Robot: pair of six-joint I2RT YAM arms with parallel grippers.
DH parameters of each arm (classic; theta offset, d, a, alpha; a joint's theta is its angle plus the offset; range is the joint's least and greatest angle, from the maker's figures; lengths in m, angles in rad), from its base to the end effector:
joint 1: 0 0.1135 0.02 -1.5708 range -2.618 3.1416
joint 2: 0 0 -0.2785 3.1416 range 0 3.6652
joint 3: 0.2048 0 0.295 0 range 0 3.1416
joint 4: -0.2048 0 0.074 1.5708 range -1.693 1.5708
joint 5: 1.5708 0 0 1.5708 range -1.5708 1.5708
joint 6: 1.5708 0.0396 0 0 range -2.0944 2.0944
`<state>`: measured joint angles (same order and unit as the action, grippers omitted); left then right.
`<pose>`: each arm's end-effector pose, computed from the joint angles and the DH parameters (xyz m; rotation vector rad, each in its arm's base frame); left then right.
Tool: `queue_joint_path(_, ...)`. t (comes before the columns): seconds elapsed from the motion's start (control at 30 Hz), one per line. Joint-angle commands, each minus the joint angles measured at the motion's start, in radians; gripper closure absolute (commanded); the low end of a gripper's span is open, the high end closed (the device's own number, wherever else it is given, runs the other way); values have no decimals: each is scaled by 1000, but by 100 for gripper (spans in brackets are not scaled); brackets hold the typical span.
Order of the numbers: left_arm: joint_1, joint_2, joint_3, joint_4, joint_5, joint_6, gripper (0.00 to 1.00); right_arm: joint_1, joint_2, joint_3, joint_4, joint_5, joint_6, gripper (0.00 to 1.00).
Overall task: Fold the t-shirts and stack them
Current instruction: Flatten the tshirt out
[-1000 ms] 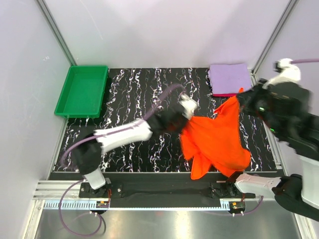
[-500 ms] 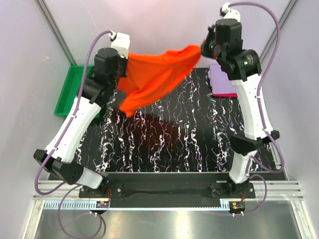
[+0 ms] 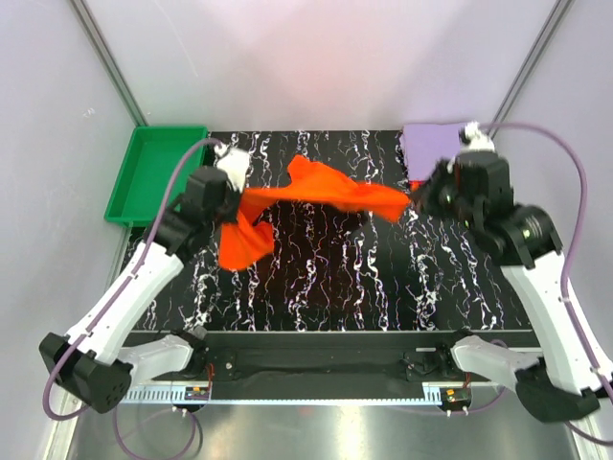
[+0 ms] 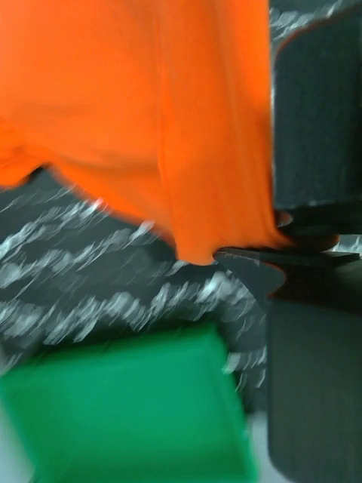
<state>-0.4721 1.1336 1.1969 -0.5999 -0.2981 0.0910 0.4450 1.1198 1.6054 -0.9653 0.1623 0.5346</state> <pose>0.2570 -0.1182 0.3868 0.4063 2.0424 0.0824 0.2071 0.0917 0.4998 0.1949 2.0639 0.4427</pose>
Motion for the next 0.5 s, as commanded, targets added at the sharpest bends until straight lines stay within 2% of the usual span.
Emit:
queue_joint_path(0.0,-48,-118,-175,-43,210,-230,87,-6,-127,-172,-151,60,146,100)
queue_joint_path(0.03,-71,-133,-213,-47,230,-311,84,-6,-182,-252,-174,63,171,100)
queue_joint_path(0.07,-115,-153,-282,-52,241,-359,70,-6,-207,-289,-203,57,230,100)
queue_joint_path(0.1,-144,-190,-334,-40,364,-422,53,-6,-248,-356,-252,28,289,100)
queue_joint_path(0.13,-145,-210,-335,-35,366,-447,53,-6,-265,-384,-269,28,289,100)
queue_joint_path(0.17,-184,-228,-353,-34,381,-470,36,-6,-284,-410,-280,4,318,98)
queue_joint_path(0.2,-197,-248,-376,-34,398,-484,27,-6,-301,-436,-268,-63,326,79)
queue_joint_path(0.27,-198,-313,-375,-79,334,-514,1,-6,-356,-510,-233,-159,344,50)
queue_joint_path(0.3,-198,-328,-343,-137,302,-531,1,-6,-373,-528,-187,-187,343,40)
queue_joint_path(0.4,-195,-357,-262,-196,167,-537,1,-6,-388,-558,-130,-210,305,33)
queue_joint_path(0.43,-194,-356,-243,-207,130,-551,1,-5,-367,-556,-113,-219,283,24)
queue_joint_path(0.47,-177,-333,-217,-219,97,-560,1,-6,-347,-553,-93,-236,237,23)
